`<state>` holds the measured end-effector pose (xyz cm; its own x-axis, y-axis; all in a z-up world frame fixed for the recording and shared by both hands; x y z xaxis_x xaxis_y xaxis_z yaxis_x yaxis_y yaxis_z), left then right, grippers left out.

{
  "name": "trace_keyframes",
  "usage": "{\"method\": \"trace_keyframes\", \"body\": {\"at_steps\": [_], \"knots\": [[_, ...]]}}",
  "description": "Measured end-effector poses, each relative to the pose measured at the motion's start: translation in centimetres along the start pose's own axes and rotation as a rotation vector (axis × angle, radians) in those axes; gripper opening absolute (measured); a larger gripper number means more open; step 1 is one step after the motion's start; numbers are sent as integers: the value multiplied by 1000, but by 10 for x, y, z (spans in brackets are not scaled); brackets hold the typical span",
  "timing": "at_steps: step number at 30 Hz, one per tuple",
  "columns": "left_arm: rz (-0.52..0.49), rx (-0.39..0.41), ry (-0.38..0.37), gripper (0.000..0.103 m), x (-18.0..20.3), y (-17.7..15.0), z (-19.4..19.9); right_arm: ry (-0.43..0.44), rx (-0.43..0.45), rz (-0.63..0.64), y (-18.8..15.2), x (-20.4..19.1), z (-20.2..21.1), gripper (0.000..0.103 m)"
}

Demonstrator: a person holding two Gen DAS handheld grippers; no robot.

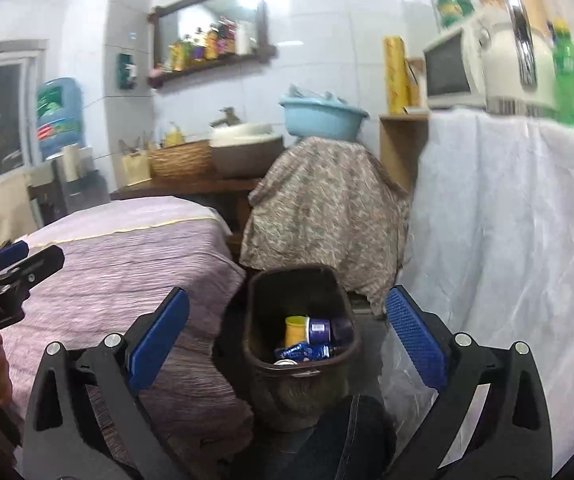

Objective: Collect trash

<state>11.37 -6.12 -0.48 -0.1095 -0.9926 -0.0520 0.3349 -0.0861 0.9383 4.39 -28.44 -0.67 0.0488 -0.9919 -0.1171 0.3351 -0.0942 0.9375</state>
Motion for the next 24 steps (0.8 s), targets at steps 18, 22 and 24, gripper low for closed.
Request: {"method": "trace_keyframes", "body": {"at_steps": [18, 22, 24], "knots": [[100, 109, 149, 98, -37, -23, 61, 93, 141, 207, -18, -89, 61, 97], [122, 95, 152, 98, -43, -25, 60, 75, 156, 179, -17, -84, 63, 97], [117, 96, 153, 98, -41, -24, 59, 74, 154, 171, -16, -82, 62, 97]]}}
Point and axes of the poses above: each gripper's, at about its wrist camera, not at the fingertips, and z roughly against the way its jaws point, x to its right, y to its top, the point moved 6 cm from there along -z, roughly the way its jaws point, and after that the axes turned 10 degrees about y, right-handed, at the moved point
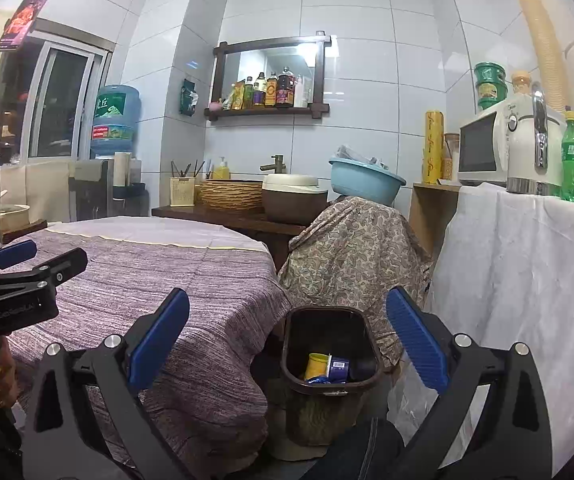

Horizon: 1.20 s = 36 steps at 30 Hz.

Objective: Collect trash

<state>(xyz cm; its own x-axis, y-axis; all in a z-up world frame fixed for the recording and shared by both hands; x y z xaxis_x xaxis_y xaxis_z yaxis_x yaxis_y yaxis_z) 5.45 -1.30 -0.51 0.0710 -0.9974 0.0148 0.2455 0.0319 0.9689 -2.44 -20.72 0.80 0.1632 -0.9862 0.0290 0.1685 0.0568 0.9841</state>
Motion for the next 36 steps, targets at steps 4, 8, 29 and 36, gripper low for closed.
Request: {"method": "trace_keyframes", "body": {"at_steps": [4, 8, 29, 36], "knots": [[-11, -1, -8, 98, 4, -1, 1, 5, -1, -4, -1, 2, -1, 97], [-11, -12, -11, 98, 3, -3, -1, 17, -7, -10, -3, 3, -2, 97], [-6, -19, 11, 98, -3, -1, -6, 40, -33, -26, -8, 1, -12, 97], [-16, -17, 16, 98, -2, -1, -5, 45, -36, -30, -10, 1, -13, 97]]}}
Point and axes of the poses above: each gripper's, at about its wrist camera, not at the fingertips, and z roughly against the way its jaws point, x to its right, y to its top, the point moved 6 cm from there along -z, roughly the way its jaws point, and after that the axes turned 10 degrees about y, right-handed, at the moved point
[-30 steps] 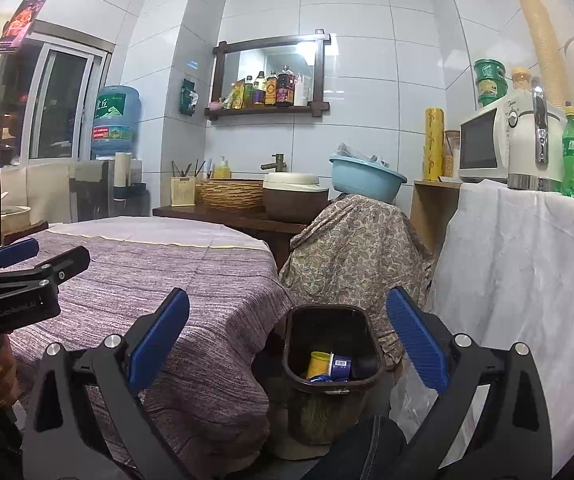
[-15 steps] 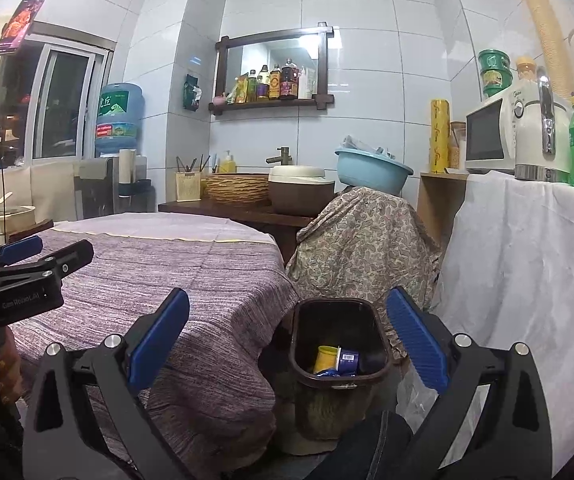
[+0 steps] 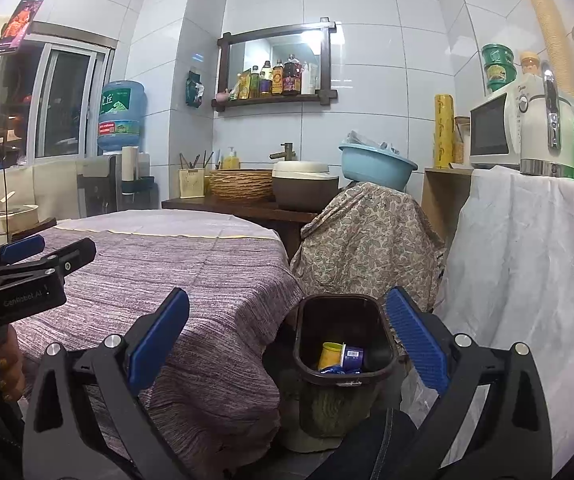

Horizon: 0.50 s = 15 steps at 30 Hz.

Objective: Collect trash

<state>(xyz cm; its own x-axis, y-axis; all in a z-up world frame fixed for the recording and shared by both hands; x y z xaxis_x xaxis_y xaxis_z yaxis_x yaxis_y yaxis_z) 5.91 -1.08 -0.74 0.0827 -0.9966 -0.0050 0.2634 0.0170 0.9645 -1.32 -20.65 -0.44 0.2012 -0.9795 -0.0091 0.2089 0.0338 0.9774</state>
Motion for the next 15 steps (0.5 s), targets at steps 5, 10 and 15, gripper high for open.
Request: {"method": "trace_keyframes", "body": {"at_steps": [5, 10, 15], "knots": [[-6, -7, -4, 98, 2, -1, -1, 4, -6, -5, -1, 0, -1, 97], [-8, -7, -3, 98, 3, -1, 0, 5, -9, -9, -1, -1, -2, 97], [-13, -8, -4, 98, 3, -1, -1, 6, -12, -11, -3, -2, -3, 97]]}}
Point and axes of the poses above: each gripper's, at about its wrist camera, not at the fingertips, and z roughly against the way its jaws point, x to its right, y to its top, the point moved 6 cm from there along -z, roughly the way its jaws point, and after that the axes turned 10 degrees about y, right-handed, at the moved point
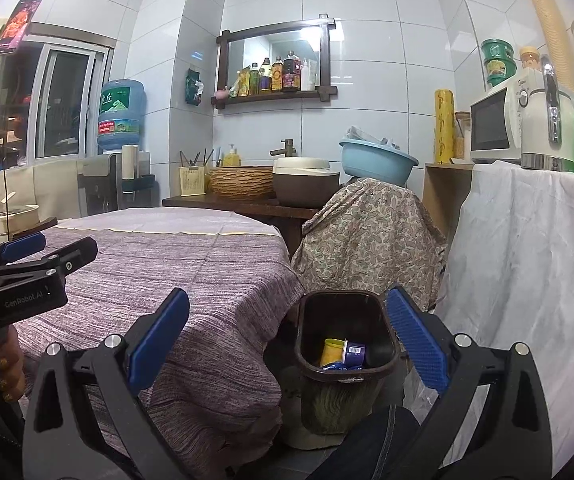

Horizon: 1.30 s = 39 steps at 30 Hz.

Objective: Collect trash

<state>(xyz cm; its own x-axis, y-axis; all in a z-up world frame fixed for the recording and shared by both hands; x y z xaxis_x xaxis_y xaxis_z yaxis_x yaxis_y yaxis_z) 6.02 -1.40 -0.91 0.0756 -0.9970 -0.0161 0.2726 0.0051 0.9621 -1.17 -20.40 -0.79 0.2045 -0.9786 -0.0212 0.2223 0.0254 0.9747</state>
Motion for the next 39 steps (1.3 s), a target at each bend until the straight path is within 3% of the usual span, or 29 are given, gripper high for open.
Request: {"method": "trace_keyframes", "body": {"at_steps": [39], "knots": [[-9, -24, -1, 98, -4, -4, -5, 2, -16, -17, -2, -3, -4, 97]]}}
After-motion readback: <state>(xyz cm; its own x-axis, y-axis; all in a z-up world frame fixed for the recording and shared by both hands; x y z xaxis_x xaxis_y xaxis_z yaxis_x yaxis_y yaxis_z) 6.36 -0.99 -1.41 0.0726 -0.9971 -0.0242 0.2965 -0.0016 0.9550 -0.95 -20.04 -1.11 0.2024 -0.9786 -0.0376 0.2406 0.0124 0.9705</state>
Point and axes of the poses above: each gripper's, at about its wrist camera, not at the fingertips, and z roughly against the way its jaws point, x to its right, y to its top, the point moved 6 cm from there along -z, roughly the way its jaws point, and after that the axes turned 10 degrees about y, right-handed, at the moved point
